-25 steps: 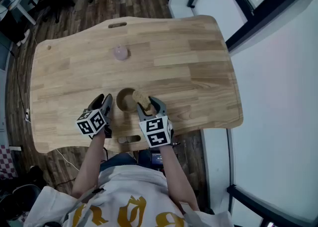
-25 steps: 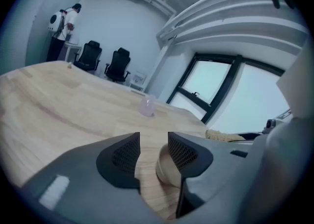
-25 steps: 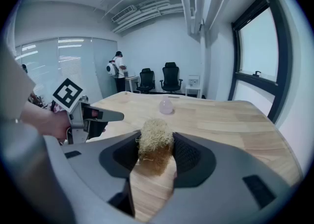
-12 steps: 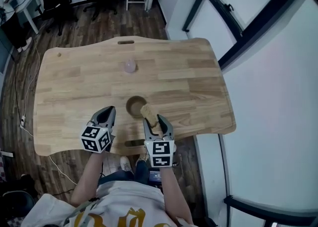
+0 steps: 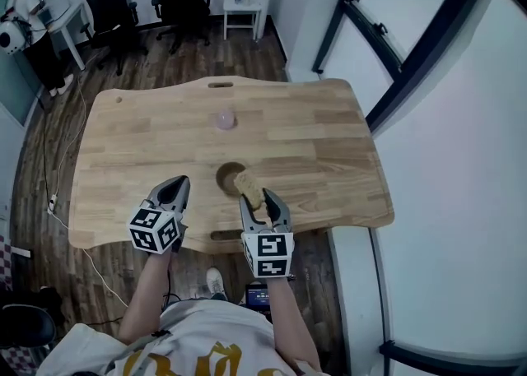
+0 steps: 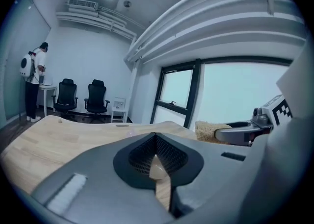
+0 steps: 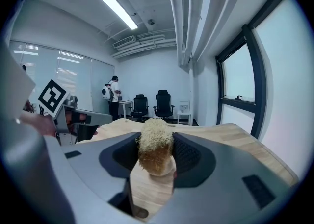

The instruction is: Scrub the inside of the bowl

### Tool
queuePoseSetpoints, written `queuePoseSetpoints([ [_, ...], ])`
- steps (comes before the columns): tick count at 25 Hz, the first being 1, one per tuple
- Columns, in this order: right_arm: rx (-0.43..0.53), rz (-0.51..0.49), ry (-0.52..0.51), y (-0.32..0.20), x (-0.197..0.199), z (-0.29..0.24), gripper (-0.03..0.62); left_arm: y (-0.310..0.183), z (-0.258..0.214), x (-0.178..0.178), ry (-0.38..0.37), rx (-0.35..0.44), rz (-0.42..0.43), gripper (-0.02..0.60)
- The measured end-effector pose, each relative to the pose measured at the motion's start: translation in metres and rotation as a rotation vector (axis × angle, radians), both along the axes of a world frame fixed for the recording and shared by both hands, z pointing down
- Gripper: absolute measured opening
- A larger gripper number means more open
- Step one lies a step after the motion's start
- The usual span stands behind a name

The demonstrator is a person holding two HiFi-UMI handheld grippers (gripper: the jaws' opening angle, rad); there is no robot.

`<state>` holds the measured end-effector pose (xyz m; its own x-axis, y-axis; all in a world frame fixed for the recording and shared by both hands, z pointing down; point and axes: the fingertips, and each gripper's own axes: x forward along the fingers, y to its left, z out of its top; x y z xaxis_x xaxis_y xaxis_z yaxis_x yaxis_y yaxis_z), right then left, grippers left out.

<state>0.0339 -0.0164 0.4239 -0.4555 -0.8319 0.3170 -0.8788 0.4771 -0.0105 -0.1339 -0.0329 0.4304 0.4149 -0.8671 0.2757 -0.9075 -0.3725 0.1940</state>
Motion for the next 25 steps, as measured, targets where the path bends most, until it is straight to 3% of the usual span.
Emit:
queuePoseSetpoints([
  [4,0.018,0.001,-0.009,0.006,0.012,-0.005,0.183,0.012,-0.006,0.014,-0.017,0.018,-0.010,0.000],
  [7,0.030,-0.008,-0.019,0.010,0.015,-0.009,0.183,0.017,-0.011,0.017,0.040,0.027,-0.020,0.000],
  [11,0.031,-0.006,-0.025,0.012,0.023,-0.010,0.183,0.018,-0.011,0.026,0.040,0.024,-0.011,0.000],
  [14,0.035,-0.007,-0.028,0.011,0.025,-0.009,0.183,0.017,-0.020,0.026,0.084,0.065,-0.024,0.000],
  [19,0.033,-0.002,-0.039,0.010,0.028,-0.010,0.183,0.017,-0.014,0.027,0.010,0.045,-0.012,0.000],
  [25,0.016,0.010,-0.083,0.004,0.028,-0.014,0.183,0.017,-0.018,0.025,0.122,0.047,0.013,0.000],
])
